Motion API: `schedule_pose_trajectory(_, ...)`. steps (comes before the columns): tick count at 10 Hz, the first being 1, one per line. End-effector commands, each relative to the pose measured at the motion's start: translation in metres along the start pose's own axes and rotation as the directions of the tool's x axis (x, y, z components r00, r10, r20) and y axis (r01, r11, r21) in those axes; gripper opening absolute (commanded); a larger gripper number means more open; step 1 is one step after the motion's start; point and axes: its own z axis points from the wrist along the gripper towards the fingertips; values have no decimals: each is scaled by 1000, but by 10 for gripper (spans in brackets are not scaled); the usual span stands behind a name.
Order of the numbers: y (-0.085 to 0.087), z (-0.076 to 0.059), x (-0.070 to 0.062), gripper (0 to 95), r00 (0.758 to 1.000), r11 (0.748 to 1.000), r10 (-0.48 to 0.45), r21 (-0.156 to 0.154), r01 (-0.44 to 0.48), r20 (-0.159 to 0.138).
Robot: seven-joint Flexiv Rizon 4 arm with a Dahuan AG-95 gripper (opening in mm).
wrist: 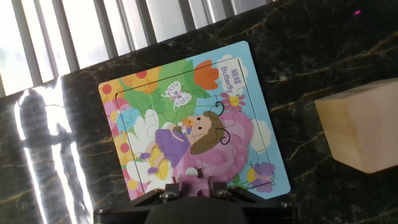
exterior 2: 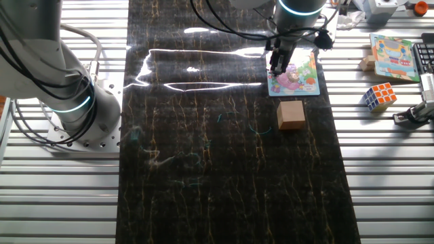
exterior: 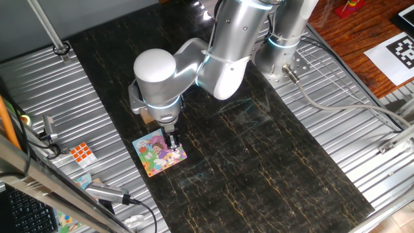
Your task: Assemble one piece of a puzzle
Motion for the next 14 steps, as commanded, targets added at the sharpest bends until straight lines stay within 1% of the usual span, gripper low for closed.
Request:
schedule_pose_trajectory(1, 0, -2, 1, 190, 1000, 1000, -10, 2, 10, 1)
schedule_pose_trajectory(3, 0, -2, 1, 190, 1000, 1000, -16, 3, 16, 0)
schedule_pose_trajectory(4, 0, -2, 1, 190, 1000, 1000, -20, 2, 20, 7)
schedule_pose_trajectory(5, 0, -2, 1, 380, 1000, 1000, -21, 2, 21, 7)
schedule_pose_trajectory(8, 2, -4, 3, 380, 1000, 1000, -12, 2, 12, 10)
schedule_pose_trajectory(12, 7, 1, 4, 380, 1000, 1000, 23, 3, -23, 11)
schedule_pose_trajectory(14, 6, 2, 4, 380, 1000, 1000, 23, 9, -23, 13)
